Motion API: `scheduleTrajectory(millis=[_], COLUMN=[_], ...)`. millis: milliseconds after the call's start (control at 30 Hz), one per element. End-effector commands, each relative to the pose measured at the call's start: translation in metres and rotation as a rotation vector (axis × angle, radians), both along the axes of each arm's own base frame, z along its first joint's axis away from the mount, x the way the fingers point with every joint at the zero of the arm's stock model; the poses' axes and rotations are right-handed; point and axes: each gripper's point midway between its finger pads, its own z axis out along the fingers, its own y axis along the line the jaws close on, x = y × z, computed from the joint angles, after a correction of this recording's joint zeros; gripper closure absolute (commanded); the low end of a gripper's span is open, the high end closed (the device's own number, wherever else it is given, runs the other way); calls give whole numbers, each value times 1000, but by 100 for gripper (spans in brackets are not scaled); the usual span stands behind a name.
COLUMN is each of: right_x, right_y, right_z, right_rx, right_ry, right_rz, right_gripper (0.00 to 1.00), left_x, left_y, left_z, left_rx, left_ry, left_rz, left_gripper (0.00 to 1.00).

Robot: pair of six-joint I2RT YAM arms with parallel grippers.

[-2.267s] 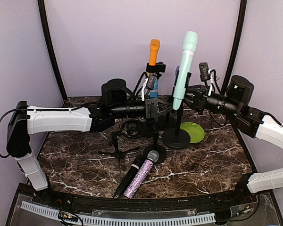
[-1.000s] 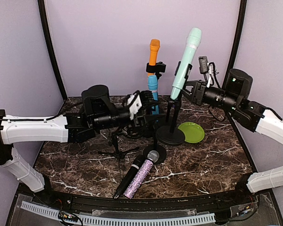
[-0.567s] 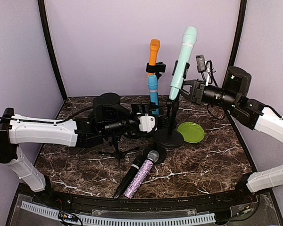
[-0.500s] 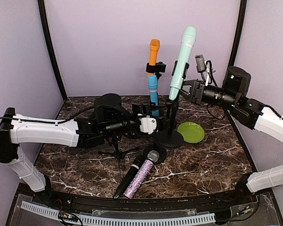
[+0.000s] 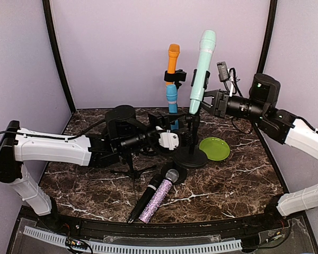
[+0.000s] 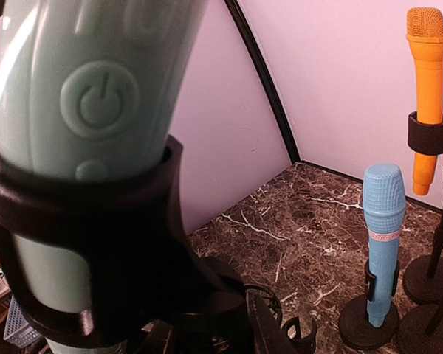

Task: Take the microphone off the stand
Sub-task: Unscrew the knob on the microphone stand.

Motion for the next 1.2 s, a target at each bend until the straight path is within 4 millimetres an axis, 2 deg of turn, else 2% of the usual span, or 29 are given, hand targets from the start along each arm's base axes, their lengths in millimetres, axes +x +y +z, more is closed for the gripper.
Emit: scheduleTrajectory(millis=[0, 167, 367, 433, 633, 933, 1167], right_x=[-1, 1, 1, 2, 6, 6, 2], right_y=[-7, -5, -5, -5, -5, -5, -8], right_z=[54, 53, 51, 50, 48, 47, 51], right_rx=[104, 100, 93, 90, 82, 81, 86], right_ry=[-106, -91, -87, -83, -67, -56, -62], right_rz=[-25, -27, -26, -29, -46, -44, -43], right_gripper=[100, 100, 100, 100, 100, 100, 100], left_x=[-12, -11, -12, -20, -25, -15, -6], left_y=[5, 3, 4, 1, -1, -7, -5], left_z=[35, 31, 48, 53, 57, 44, 23], left_rx=[-68, -38, -75, -76, -69, -8, 77], left_ry=[-51, -48, -60, -52, -13, 28, 80], left_rz=[-37, -37, -37, -85, -124, -111, -104], left_gripper=[51, 53, 54, 54, 54, 56, 55])
